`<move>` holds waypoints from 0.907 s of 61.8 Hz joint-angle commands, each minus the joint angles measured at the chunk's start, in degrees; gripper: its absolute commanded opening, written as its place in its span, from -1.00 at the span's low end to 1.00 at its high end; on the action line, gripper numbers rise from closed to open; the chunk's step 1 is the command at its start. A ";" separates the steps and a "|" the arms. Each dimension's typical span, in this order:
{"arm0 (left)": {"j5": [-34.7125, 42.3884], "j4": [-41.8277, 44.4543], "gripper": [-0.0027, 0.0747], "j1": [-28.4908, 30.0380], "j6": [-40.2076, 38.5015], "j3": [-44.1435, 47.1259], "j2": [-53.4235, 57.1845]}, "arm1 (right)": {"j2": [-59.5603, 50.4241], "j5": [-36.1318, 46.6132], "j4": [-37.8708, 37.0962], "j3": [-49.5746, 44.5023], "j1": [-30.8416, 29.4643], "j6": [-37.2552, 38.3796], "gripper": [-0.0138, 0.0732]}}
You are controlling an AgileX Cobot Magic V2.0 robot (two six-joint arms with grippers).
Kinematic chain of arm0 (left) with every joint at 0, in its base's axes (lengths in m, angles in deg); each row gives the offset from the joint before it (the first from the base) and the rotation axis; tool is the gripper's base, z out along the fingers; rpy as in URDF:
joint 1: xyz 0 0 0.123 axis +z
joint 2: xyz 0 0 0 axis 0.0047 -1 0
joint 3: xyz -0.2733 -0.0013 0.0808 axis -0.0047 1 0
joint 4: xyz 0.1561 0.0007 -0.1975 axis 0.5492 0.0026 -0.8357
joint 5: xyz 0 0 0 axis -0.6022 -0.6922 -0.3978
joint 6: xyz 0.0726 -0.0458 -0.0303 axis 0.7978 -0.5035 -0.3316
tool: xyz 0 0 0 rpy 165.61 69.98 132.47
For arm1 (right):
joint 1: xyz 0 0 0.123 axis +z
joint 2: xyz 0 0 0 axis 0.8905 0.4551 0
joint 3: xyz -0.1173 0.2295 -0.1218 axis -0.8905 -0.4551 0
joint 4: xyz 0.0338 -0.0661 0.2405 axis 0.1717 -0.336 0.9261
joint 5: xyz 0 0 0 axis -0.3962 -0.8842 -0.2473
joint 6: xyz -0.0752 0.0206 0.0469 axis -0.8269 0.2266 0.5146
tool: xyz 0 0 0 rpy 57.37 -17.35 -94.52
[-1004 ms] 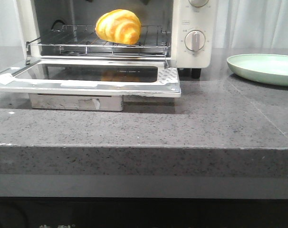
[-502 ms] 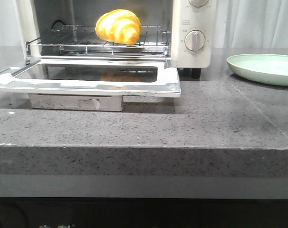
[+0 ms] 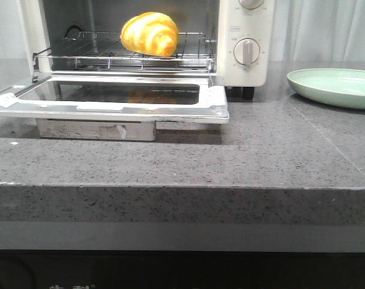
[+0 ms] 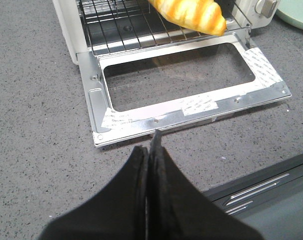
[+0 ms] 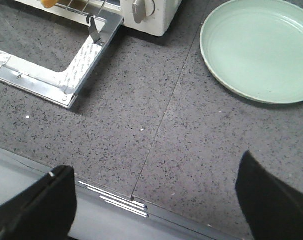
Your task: Put bread in oven
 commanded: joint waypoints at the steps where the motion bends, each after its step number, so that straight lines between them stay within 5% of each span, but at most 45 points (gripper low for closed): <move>1: 3.76 0.44 -0.98 -0.04 -0.48 -1.46 0.15 | -4.74 4.47 -2.40 -1.42 -0.27 -0.95 0.82; 35: 3.76 0.44 -0.98 -0.04 -0.48 -1.46 0.15 | -10.77 2.99 -3.69 -3.76 -0.27 -0.95 0.74; 42: 3.76 0.44 -0.98 -0.04 -0.48 -1.46 0.15 | -10.77 1.79 -3.69 -3.76 -0.27 -0.95 0.39; 56: 3.76 0.44 -0.98 -0.04 -0.48 -1.46 0.15 | -10.77 1.75 -3.51 -3.76 -0.27 -0.95 -0.62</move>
